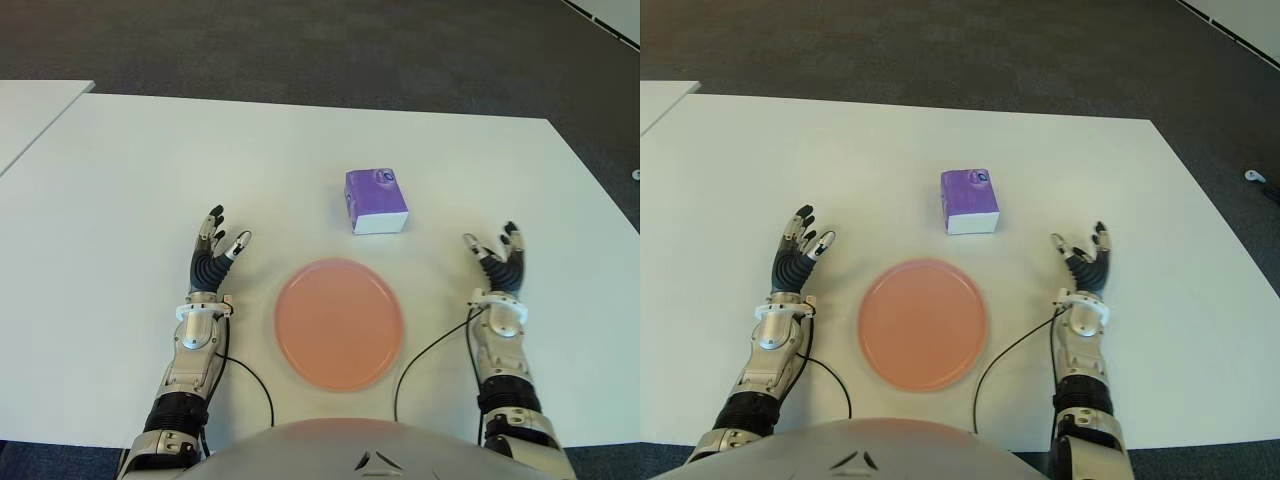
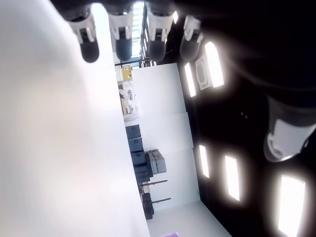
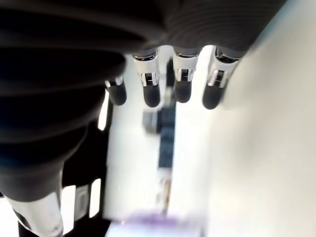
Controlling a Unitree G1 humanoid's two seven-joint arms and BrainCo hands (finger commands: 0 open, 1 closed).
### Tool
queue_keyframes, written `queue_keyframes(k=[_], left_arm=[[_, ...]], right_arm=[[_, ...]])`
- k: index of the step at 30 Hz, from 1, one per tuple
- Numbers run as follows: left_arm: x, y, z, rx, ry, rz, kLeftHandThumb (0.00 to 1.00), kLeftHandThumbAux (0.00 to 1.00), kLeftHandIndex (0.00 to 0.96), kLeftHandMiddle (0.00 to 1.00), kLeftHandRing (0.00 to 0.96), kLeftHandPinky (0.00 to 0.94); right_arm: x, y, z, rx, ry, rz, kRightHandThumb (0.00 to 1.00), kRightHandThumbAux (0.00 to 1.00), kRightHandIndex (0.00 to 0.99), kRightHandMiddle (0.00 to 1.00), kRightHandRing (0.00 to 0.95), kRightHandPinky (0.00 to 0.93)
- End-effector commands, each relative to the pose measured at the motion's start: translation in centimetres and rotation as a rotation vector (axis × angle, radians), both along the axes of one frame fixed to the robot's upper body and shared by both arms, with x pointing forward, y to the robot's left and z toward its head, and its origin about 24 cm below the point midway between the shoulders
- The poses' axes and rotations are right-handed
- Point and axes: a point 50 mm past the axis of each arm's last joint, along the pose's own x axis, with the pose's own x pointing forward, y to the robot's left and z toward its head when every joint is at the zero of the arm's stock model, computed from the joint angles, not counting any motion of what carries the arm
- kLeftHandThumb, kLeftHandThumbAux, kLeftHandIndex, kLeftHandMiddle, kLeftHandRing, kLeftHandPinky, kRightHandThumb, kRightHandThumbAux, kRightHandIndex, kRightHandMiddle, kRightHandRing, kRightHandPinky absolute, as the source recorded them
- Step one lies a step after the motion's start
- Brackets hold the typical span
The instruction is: Put the tissue paper into the plate.
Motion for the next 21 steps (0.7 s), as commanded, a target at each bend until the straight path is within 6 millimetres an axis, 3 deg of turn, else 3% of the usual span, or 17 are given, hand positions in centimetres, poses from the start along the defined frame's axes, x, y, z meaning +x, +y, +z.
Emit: queue_keyframes(k=[1, 7, 9, 11, 21], left_arm=[[-0.6, -0.3, -1.4, -0.007, 0.076, 0.008, 0.0, 0.498, 0.0, 0.0, 0.0, 0.0], [-0.5, -0.4, -1.4, -0.012, 0.076, 0.008, 0.0, 0.492, 0.0, 0.0, 0.0, 0.0], [-0.5, -0.4, -1.4, -0.012, 0.074, 0.009, 0.0, 0.49, 0.0, 0.0, 0.0, 0.0], [-0.5, -0.4, -1.4, -0.011, 0.071, 0.009, 0.0, 0.488, 0.0, 0.0, 0.0, 0.0], [-0.5, -0.5, -1.5, -0.013, 0.074, 0.009, 0.0, 0.486, 0.0, 0.0, 0.0, 0.0]], right_arm=[[-1.8, 1.1, -3.5, 0.081, 0.177, -0.016, 0.152, 0.697, 0.015, 0.034, 0.021, 0.038], [-1.6, 0.9, -2.8, 0.053, 0.157, -0.041, 0.152, 0.697, 0.015, 0.034, 0.021, 0.038], [-0.1, -0.3, 2.2, -0.141, 0.007, -0.197, 0.167, 0.681, 0.011, 0.021, 0.012, 0.023], [0.2, -0.6, 4.6, -0.226, -0.071, -0.267, 0.176, 0.67, 0.005, 0.01, 0.006, 0.011], [0.9, -0.6, 6.1, -0.261, -0.16, -0.212, 0.198, 0.659, 0.0, 0.0, 0.0, 0.0]])
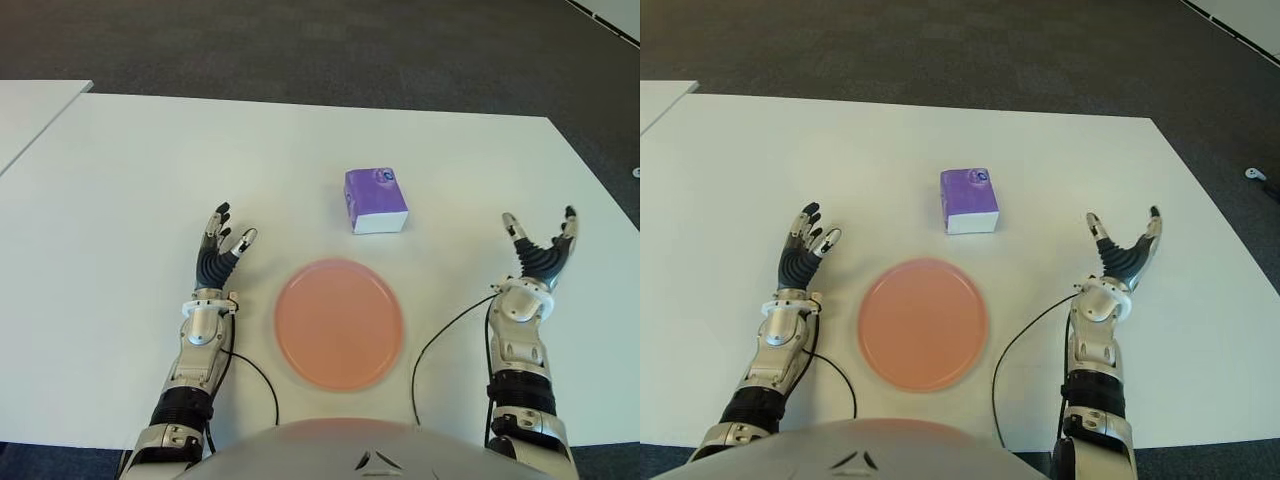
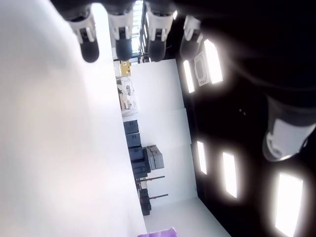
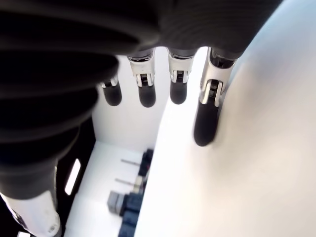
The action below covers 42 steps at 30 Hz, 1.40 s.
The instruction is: Put the tissue paper into the plate.
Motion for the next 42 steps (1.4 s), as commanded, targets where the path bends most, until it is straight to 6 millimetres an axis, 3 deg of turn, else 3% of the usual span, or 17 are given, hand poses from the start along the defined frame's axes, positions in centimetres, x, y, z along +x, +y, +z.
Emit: queue_keyframes(k=[1, 9, 13, 22, 36, 42], left_arm=[[-1.0, 0.0, -1.6, -0.002, 0.087, 0.019, 0.0, 0.485, 0.0, 0.0, 0.0, 0.0], [-0.9, 0.0, -1.7, -0.004, 0.087, 0.023, 0.0, 0.48, 0.0, 0.0, 0.0, 0.0], [-0.8, 0.0, -1.8, -0.005, 0.088, 0.02, 0.0, 0.48, 0.0, 0.0, 0.0, 0.0], [-0.8, 0.0, -1.9, -0.001, 0.087, 0.018, 0.0, 0.478, 0.0, 0.0, 0.0, 0.0], [-0.7, -0.2, -1.9, -0.001, 0.084, 0.022, 0.0, 0.494, 0.0, 0.0, 0.0, 0.0], [-0.7, -0.3, -1.8, -0.002, 0.079, 0.025, 0.0, 0.495, 0.0, 0.0, 0.0, 0.0]], right_arm=[[0.8, 0.4, 0.4, -0.004, -0.011, 0.055, 0.199, 0.66, 0.0, 0.0, 0.0, 0.0], [4.1, 1.8, 4.7, -0.13, -0.071, 0.256, 0.209, 0.686, 0.0, 0.0, 0.0, 0.0], [4.8, 2.3, 6.2, -0.241, -0.078, 0.351, 0.197, 0.694, 0.005, 0.0, 0.0, 0.0], [6.8, 4.1, 11.1, -0.602, 0.036, 0.557, 0.235, 0.604, 0.004, 0.0, 0.0, 0.0], [10.7, 6.3, 10.9, -1.019, 0.309, 0.805, 0.262, 0.451, 0.0, 0.0, 0.0, 0.011], [13.0, 9.1, 8.3, -1.139, 0.375, 0.885, 0.285, 0.423, 0.0, 0.0, 0.0, 0.002]])
